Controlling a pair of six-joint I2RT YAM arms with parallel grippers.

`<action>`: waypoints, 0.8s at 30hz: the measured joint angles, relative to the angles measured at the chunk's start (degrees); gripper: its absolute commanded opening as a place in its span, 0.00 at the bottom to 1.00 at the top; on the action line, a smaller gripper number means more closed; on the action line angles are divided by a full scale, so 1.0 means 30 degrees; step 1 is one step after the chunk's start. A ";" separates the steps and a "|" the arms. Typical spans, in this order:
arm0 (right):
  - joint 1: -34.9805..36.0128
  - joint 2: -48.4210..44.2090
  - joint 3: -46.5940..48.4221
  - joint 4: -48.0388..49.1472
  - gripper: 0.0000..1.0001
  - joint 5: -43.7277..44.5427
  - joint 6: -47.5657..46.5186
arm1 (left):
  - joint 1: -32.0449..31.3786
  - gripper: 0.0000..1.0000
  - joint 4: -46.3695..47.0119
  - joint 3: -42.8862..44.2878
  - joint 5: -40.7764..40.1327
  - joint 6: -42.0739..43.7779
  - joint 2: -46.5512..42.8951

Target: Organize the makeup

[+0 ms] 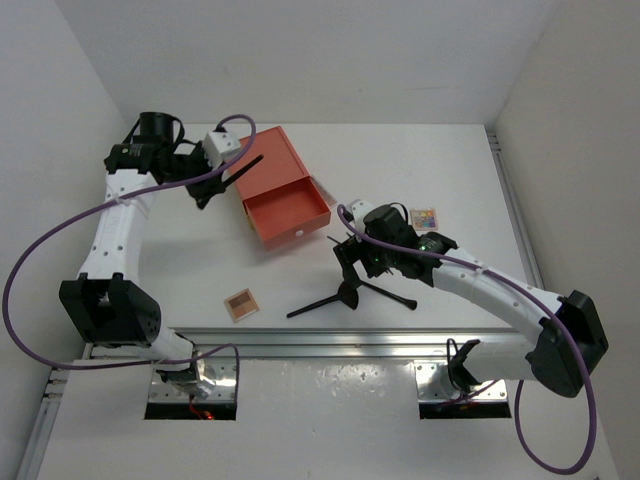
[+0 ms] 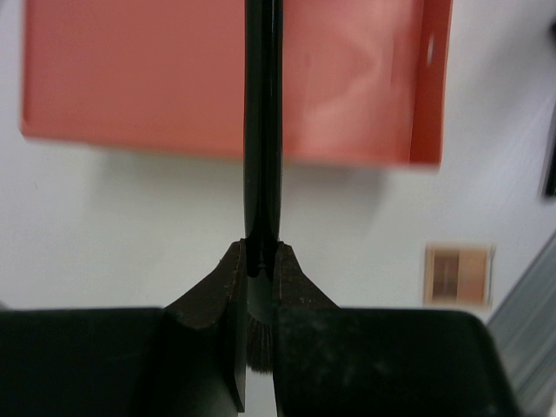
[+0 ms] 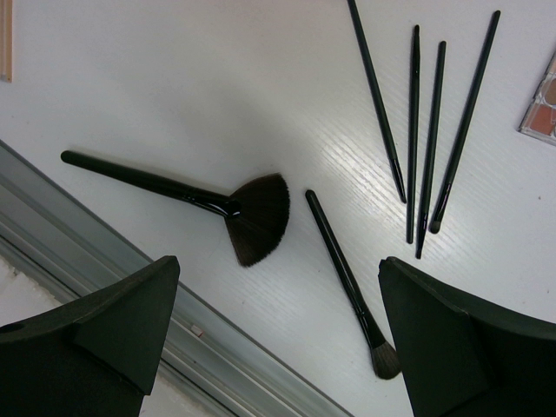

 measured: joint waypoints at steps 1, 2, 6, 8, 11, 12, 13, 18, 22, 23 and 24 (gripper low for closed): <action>-0.0022 -0.0015 0.0000 0.0000 0.97 0.0007 0.0000 | -0.0597 0.00 0.1093 0.0364 0.0423 -0.1625 0.0058; -0.0044 -0.0015 0.0000 0.0007 0.97 0.0007 0.0007 | -0.1209 0.00 0.2222 0.0561 0.0729 -0.3089 0.0153; -0.0066 -0.0015 0.0000 0.0000 0.97 0.0007 0.0073 | -0.3636 0.00 0.6703 0.0248 0.1158 -0.8313 0.0882; -0.0066 -0.0015 0.0000 -0.0007 0.97 0.0015 0.0146 | -0.4554 0.00 0.8335 -0.0357 0.1078 -1.0025 0.1406; -0.0066 -0.0022 0.0000 -0.0044 0.97 0.0036 0.0270 | -0.5450 0.00 0.9799 -0.1690 0.0393 -1.1766 0.2084; -0.0066 -0.0022 0.0000 -0.0066 0.97 0.0073 0.0291 | -0.5566 0.00 1.0069 -0.2149 0.0073 -1.2284 0.2317; -0.0066 -0.0051 0.0000 -0.0102 0.97 0.0131 0.0335 | -0.5581 0.00 1.0309 -0.2594 -0.0226 -1.2772 0.2550; -0.0066 -0.0313 0.0000 -0.0131 0.97 0.0291 0.0503 | -0.5421 0.01 1.1001 -0.4561 -0.1268 -1.4010 0.2856; -0.0066 -0.0335 0.0000 -0.0240 0.97 0.0313 0.0503 | -0.5719 0.36 1.1402 -0.4889 -0.2091 -1.4120 0.2863; -0.0066 -0.0335 0.0000 -0.0313 0.98 0.0313 0.0503 | -0.5821 0.36 1.1526 -0.4889 -0.2244 -1.4090 0.2863; -0.0066 -0.0335 0.0000 -0.0401 0.98 0.0313 0.0503 | -0.5931 0.36 1.1635 -0.4889 -0.2382 -1.4090 0.2863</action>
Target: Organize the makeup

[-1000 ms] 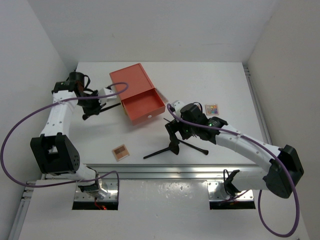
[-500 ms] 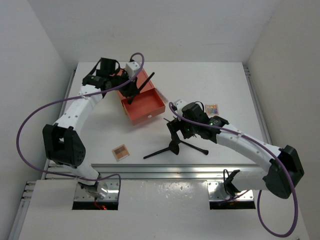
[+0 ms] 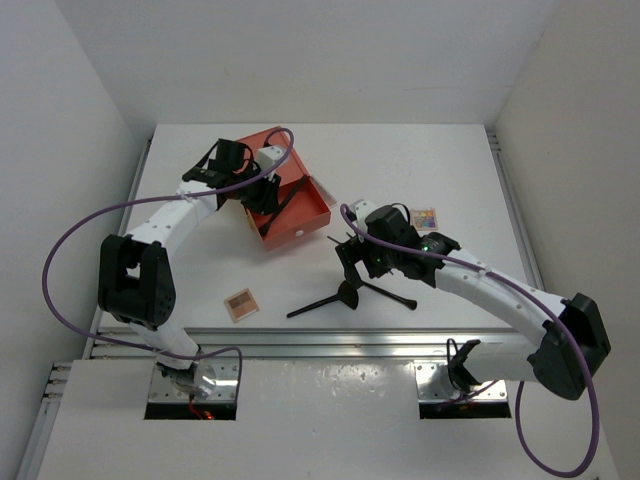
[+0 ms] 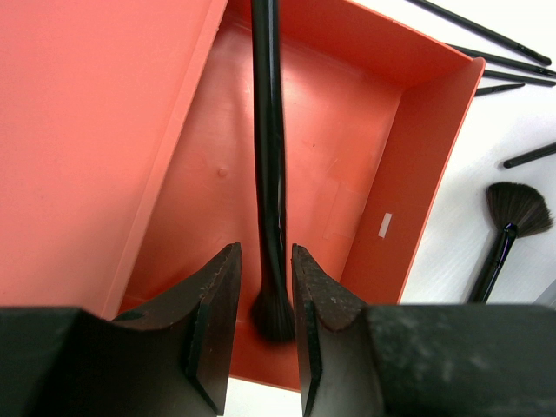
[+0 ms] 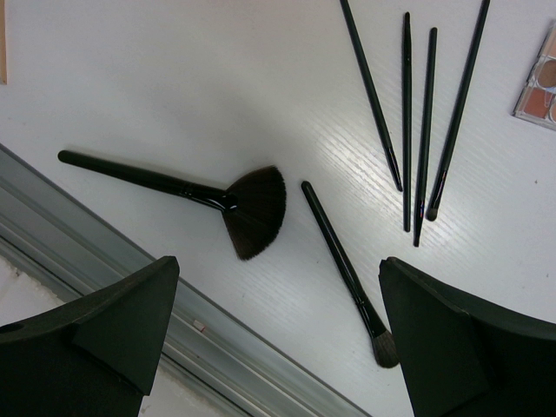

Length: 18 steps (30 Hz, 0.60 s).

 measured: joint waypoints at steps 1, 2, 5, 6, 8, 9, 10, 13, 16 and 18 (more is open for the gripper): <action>0.0000 0.0000 0.0000 -0.0087 0.98 0.0000 -0.0007 | -0.0073 0.36 0.0073 0.0000 -0.0109 -0.0036 0.0000; 0.0000 0.0000 0.0007 -0.0168 0.98 0.0000 -0.0007 | -0.0109 0.36 0.0102 0.0000 -0.0219 0.0022 0.0000; 0.0000 0.0000 0.0007 -0.0262 0.98 -0.0007 -0.0007 | -0.0182 0.38 0.0160 0.0015 -0.0561 0.0328 0.0000; 0.0000 0.0000 0.0007 -0.0277 0.98 -0.0007 0.0000 | -0.0219 0.38 0.0160 0.0015 -0.0707 0.0481 0.0000; 0.0000 0.0000 0.0007 -0.0306 0.98 -0.0007 0.0000 | -0.0233 0.38 0.0102 0.0029 -0.0940 0.0707 0.0000; 0.0000 0.0000 0.0007 -0.0313 0.98 -0.0007 0.0007 | -0.0240 0.38 -0.0029 0.0087 -0.1042 0.0867 0.0000; 0.0000 0.0000 0.0007 -0.0342 0.98 -0.0007 0.0007 | -0.0240 0.38 -0.0226 0.0211 -0.1093 0.0962 0.0000; 0.0000 -0.0007 0.0007 -0.0546 1.00 0.0138 0.0080 | -0.0466 0.36 -0.0911 0.0991 -0.1129 0.1566 -0.0029; 0.0000 -0.0073 0.0007 -0.0743 1.00 0.0495 0.0226 | -0.1632 0.50 -0.1938 0.1967 -0.0940 0.3300 -0.0415; -0.0015 -0.0255 0.0007 -0.0896 1.00 0.0838 0.0364 | -0.3249 0.60 -0.2725 0.2069 -0.0758 0.4444 -0.1122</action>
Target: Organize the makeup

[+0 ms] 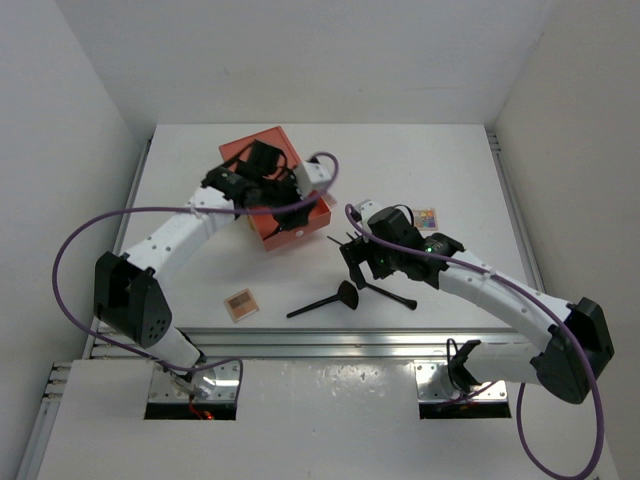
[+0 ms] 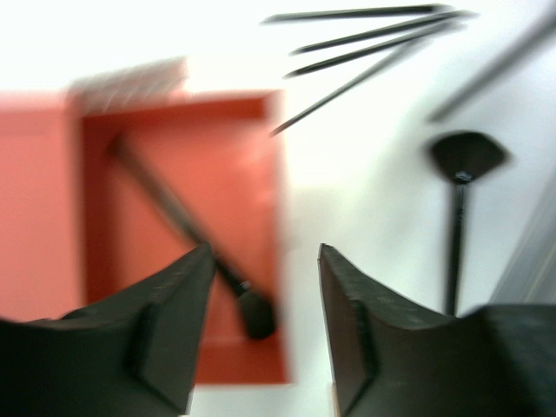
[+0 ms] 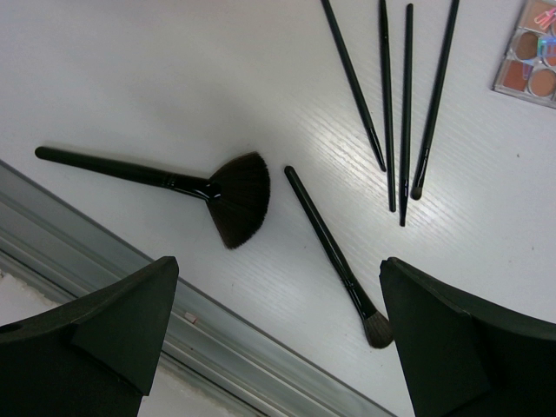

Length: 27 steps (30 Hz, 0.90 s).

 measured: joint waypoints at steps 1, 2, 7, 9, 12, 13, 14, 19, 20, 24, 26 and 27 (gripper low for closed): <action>-0.0044 -0.0146 0.0000 -0.0095 1.00 0.0131 0.0109 | -0.1005 0.60 -0.0299 -0.0117 0.0117 0.0379 -0.0372; -0.0073 -0.0364 0.0000 -0.0233 1.00 0.0386 0.0277 | -0.2164 0.61 -0.0415 -0.0488 0.0138 0.0772 -0.0823; -0.1056 -0.2353 -0.0342 -0.1093 1.00 0.1945 0.1610 | -0.6659 0.64 -0.1056 -0.2863 0.0299 0.1231 -0.1443; -0.1887 -0.3344 -0.0765 -0.1829 1.00 0.2703 0.2295 | -0.7242 0.67 -0.1064 -0.3657 0.0095 0.0984 -0.0933; -0.3249 -0.4218 -0.1246 -0.2652 1.00 0.3249 0.3002 | -0.7847 0.68 -0.0612 -0.4860 -0.0393 0.0678 0.0248; -0.3679 -0.4306 -0.1406 -0.2856 1.00 0.3271 0.3169 | -0.8087 0.69 -0.0408 -0.5340 -0.0590 0.0561 0.0656; -0.4080 -0.4320 -0.1588 -0.3075 1.00 0.3126 0.3315 | -0.8335 0.69 -0.0219 -0.5719 -0.0750 0.0488 0.0962; -0.5282 -0.4328 -0.2776 -0.3818 1.00 0.2361 0.3774 | -0.9180 0.69 0.1370 -0.7300 -0.1858 -0.0138 0.2310; -0.5370 -0.4379 -0.3060 -0.3825 1.00 0.2244 0.3818 | -0.9180 0.69 0.1749 -0.7373 -0.2113 -0.0328 0.2630; -0.5581 -0.4947 -0.3891 -0.4131 1.00 0.1858 0.3978 | -0.9180 0.60 0.3388 -0.7424 -0.3118 -0.0882 0.3322; -0.5632 -0.5304 -0.4007 -0.4248 1.00 0.1778 0.4029 | -0.9180 0.47 0.4124 -0.7424 -0.3534 -0.1035 0.3475; -0.5676 -0.5472 -0.4022 -0.4248 1.00 0.1763 0.4073 | -0.9180 0.41 0.4503 -0.7439 -0.3759 -0.1093 0.3563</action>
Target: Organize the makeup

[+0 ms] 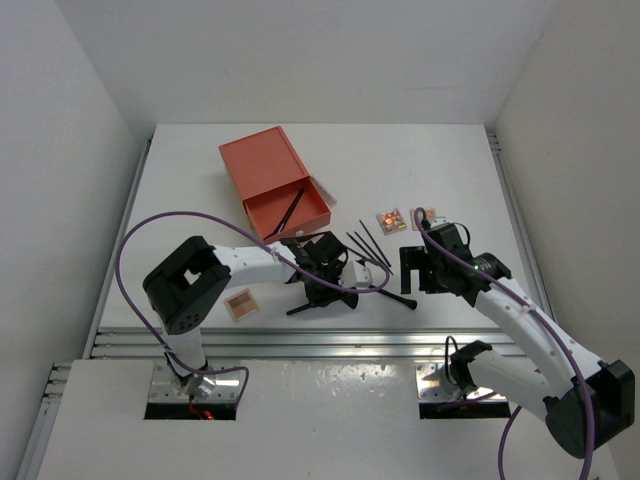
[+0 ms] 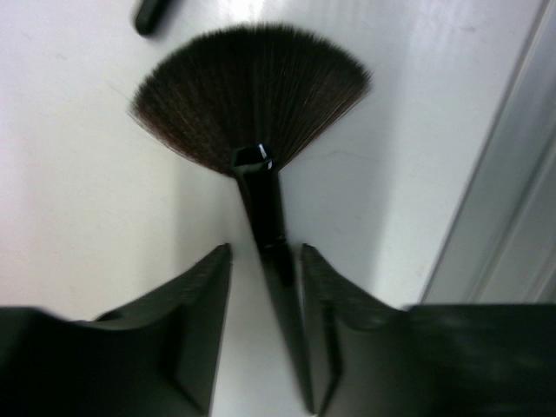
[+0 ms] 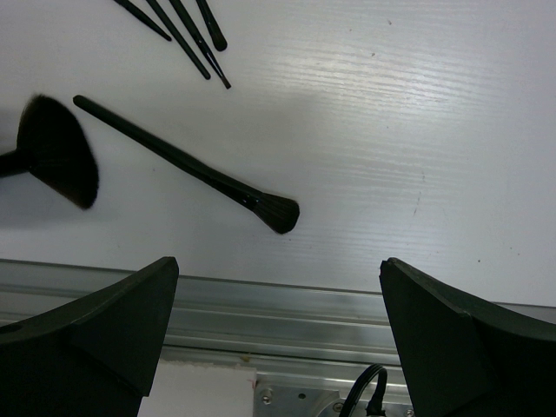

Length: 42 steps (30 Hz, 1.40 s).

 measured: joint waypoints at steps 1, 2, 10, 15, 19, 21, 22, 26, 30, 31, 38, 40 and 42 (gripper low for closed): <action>-0.0007 -0.0117 -0.0007 0.0000 1.00 0.0007 0.0036 | 0.0000 0.28 0.0284 -0.0007 -0.0153 -0.0015 0.0066; -0.0029 -0.0240 -0.0044 0.0015 1.00 0.0007 0.0080 | 0.0007 0.21 0.0627 -0.0007 -0.0321 -0.0044 0.0124; -0.0058 -0.0291 -0.0233 0.0015 0.93 -0.0117 0.0029 | 0.0022 0.00 0.0466 0.0160 0.0240 0.0087 0.0117; -0.0481 0.0933 0.0058 0.0211 0.73 -0.1275 -0.0889 | 0.0539 0.00 -0.3286 0.2688 0.1064 0.0146 -0.0160; -0.1144 0.2900 0.1319 0.0495 0.45 -0.2120 -0.1756 | 0.1800 0.00 -0.5370 0.7497 0.1727 0.0124 -0.1078; -0.1450 0.3949 0.2331 0.0765 0.44 -0.2412 -0.2011 | 0.2565 0.00 -0.5676 0.9275 0.1814 0.0066 -0.1872; -0.1603 0.4481 0.2863 0.1049 0.43 -0.2528 -0.2171 | 0.3147 0.00 -0.5923 1.0244 0.1865 -0.0015 -0.2310; -0.2135 0.6426 0.4597 0.2135 0.42 -0.3075 -0.2688 | 0.5676 0.00 -0.5792 1.2786 0.1654 -0.0262 -0.3082; -0.2382 0.8721 0.5887 0.3271 0.39 -0.3934 -0.3213 | 0.8007 0.00 -0.5253 1.3114 0.0823 0.0182 -0.2710; -0.2397 0.9464 0.6309 0.3381 0.38 -0.4087 -0.3359 | 0.8291 0.00 -0.5144 1.2939 0.0699 0.0277 -0.2470; -0.2397 1.3406 0.8517 0.3599 0.37 -0.4962 -0.3891 | 0.9449 0.00 -0.3956 1.0163 0.0918 -0.0277 -0.0707; -0.2397 1.3923 0.8582 0.3621 0.37 -0.5093 -0.3898 | 0.9843 0.00 -0.3665 0.9865 0.1107 -0.0714 -0.0168; -0.2397 1.4316 0.8582 0.3606 0.38 -0.5246 -0.3898 | 1.0142 0.00 -0.3228 0.9668 0.1195 -0.1078 0.0226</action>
